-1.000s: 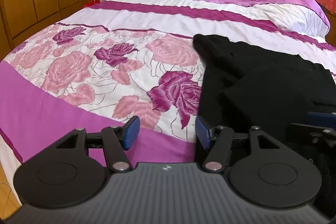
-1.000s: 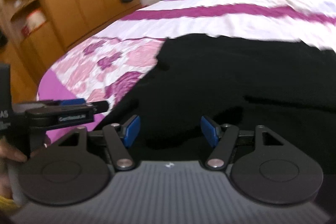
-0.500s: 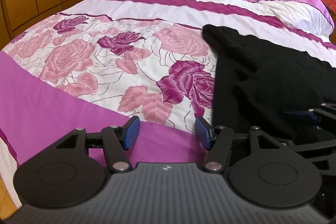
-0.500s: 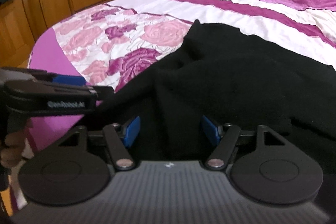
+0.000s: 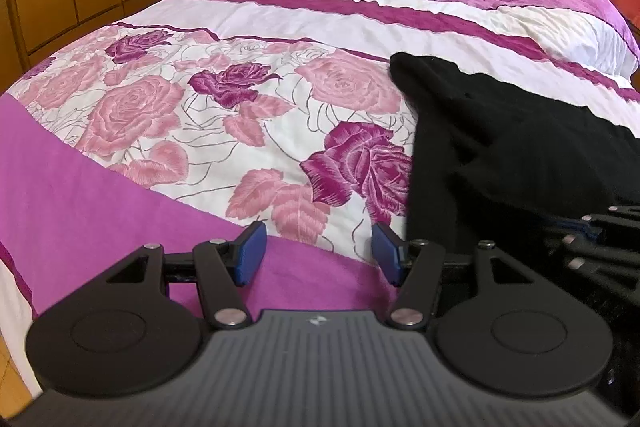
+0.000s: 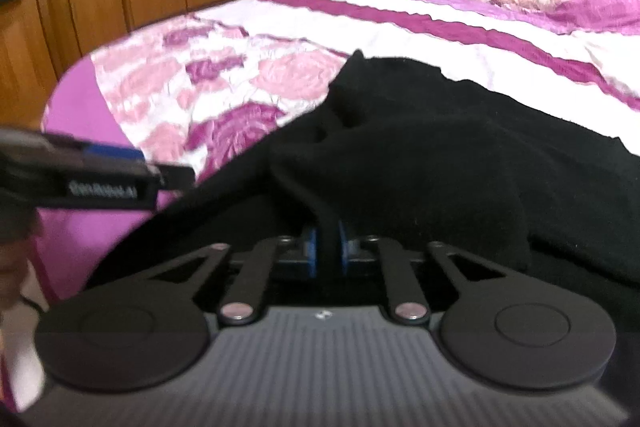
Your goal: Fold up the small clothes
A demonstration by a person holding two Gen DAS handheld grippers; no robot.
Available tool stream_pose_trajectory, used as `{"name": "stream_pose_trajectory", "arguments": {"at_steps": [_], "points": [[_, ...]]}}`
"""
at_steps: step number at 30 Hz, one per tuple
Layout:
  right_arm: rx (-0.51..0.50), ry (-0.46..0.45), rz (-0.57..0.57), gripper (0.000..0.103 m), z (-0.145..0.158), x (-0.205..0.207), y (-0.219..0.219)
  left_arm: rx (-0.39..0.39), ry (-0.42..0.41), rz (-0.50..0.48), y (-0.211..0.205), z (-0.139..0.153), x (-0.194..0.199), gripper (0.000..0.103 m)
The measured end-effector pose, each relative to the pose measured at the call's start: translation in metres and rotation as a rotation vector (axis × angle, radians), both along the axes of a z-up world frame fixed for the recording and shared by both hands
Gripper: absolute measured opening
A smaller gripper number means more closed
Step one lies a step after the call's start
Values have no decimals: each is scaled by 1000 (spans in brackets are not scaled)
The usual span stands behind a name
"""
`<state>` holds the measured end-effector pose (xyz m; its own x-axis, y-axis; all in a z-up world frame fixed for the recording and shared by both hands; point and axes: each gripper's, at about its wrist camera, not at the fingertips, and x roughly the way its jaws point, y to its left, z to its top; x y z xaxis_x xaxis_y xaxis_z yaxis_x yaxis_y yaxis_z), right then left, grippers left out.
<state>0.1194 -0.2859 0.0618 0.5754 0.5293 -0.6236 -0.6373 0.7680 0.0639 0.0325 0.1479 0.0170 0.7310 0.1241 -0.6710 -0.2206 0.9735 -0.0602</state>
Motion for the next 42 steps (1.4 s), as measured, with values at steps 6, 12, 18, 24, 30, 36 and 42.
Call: {"name": "stream_pose_trajectory", "arguments": {"at_steps": [6, 12, 18, 24, 30, 36, 42], "points": [[138, -30, -29, 10, 34, 1, -27, 9, -28, -9, -4, 12, 4, 64], [243, -51, -153, 10, 61, 17, -70, 30, -58, -48, -17, 25, 15, 64], [313, -80, -307, 10, 68, 33, -124, 45, -80, -103, -35, 37, 30, 64], [337, -79, -461, 10, 56, 45, -174, 78, -85, -148, -53, 41, 46, 64], [332, -40, -609, 9, 27, 60, -215, 80, -77, -149, -63, 35, 61, 64], [271, 38, -629, 9, -2, 71, -238, 81, -50, -150, -72, 26, 78, 64], [296, 31, -572, 12, 4, 77, -242, 88, -49, -161, -78, 24, 90, 64]]}}
